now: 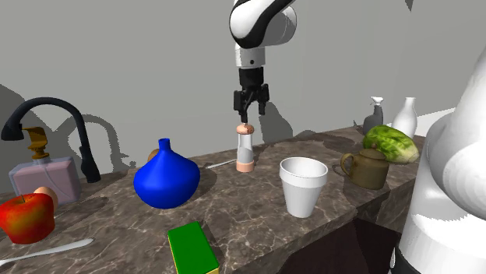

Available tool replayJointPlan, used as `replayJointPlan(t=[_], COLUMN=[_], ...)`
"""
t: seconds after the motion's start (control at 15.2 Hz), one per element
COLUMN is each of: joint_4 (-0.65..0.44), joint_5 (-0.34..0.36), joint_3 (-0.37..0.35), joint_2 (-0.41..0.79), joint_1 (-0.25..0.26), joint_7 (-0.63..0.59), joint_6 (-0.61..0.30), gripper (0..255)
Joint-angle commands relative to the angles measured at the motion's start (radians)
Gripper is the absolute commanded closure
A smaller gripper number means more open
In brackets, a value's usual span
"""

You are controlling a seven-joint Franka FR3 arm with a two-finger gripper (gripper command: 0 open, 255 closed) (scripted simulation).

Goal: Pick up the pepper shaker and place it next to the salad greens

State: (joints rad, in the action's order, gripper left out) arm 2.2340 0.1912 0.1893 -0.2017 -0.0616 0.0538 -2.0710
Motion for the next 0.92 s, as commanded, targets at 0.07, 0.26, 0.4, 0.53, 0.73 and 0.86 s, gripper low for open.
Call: replayJointPlan(t=[0.07, 0.26, 0.4, 0.53, 0.73, 0.86], joint_4=[-0.073, -0.138, -0.125, -0.113, -0.093, -0.093], joint_5=[0.007, 0.007, 0.006, 0.006, 0.005, 0.005], joint_3=[0.019, 0.031, 0.033, 0.036, 0.040, 0.040], joint_2=[0.106, 0.191, 0.203, 0.217, 0.242, 0.242], joint_1=[-0.010, -0.019, -0.021, -0.024, -0.028, -0.028], joint_7=[0.033, 0.060, 0.061, 0.061, 0.063, 0.063], joint_6=[-0.048, -0.079, -0.105, -0.131, -0.177, -0.177], gripper=[0, 0, 0, 0, 0, 0])
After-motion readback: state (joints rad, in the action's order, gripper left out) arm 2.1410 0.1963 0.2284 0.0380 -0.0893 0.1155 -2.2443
